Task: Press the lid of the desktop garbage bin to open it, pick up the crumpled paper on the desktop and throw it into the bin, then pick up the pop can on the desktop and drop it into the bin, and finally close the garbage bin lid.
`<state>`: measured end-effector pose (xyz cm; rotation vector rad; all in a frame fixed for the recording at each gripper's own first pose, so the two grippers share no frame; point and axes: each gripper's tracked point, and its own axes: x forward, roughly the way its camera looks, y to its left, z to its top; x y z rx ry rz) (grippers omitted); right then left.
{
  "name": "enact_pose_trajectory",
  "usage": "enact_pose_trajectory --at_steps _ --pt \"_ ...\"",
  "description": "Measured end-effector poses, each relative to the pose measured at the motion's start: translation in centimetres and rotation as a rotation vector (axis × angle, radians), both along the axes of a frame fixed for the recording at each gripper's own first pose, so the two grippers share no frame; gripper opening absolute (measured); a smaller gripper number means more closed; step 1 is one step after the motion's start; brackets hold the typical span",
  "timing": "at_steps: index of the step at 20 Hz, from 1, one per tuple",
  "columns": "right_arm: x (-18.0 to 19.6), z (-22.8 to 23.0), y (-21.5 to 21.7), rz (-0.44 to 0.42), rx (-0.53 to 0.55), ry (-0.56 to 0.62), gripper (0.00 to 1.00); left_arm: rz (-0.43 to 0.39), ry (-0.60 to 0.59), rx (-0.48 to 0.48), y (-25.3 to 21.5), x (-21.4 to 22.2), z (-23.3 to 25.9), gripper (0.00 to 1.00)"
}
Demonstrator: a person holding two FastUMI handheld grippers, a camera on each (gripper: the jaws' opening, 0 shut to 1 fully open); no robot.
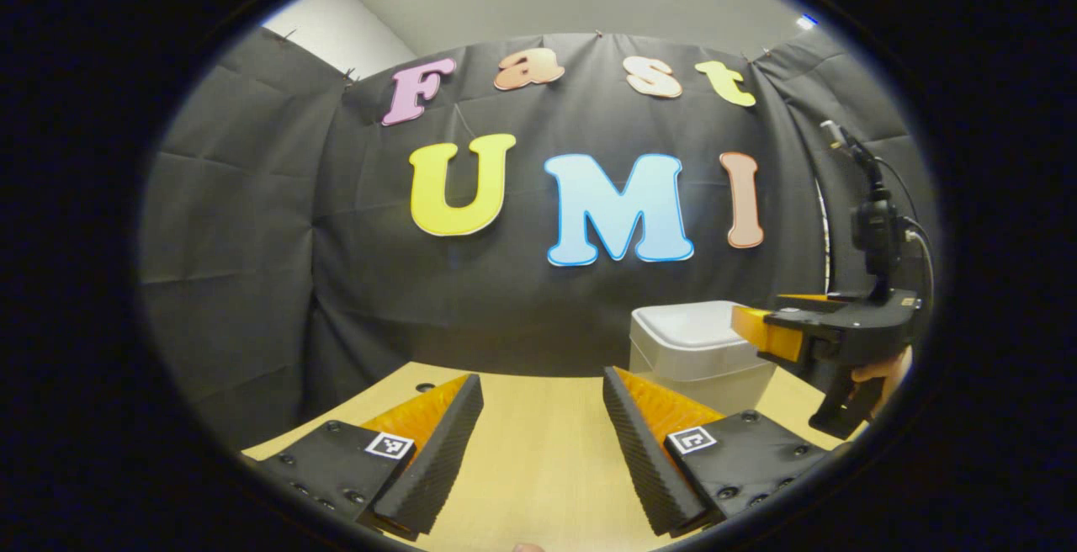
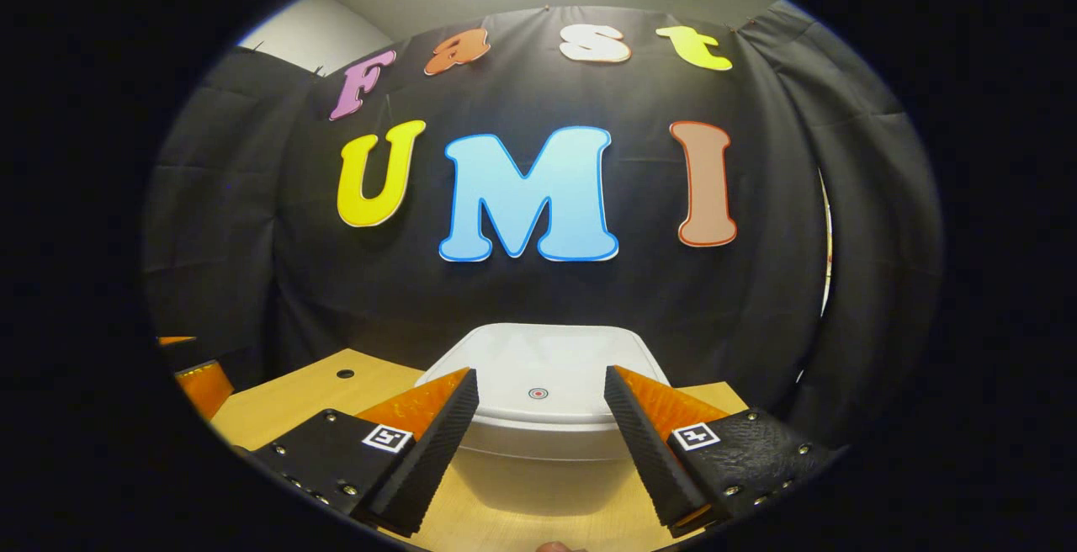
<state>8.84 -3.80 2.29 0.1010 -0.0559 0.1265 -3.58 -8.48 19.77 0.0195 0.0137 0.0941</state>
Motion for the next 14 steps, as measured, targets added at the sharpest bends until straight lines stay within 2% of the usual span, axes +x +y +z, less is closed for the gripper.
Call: enact_pose_trajectory --at_steps 7,14 --pt "-6.7 1.2 1.4 0.009 -0.024 -0.056 0.96 -0.047 -0.027 0.008 0.1 0.7 0.6 0.94" --pt "-9.6 0.4 2.9 -0.022 -0.046 -0.031 0.96 -0.099 -0.055 0.046 1.5 -0.1 1.2 0.96"
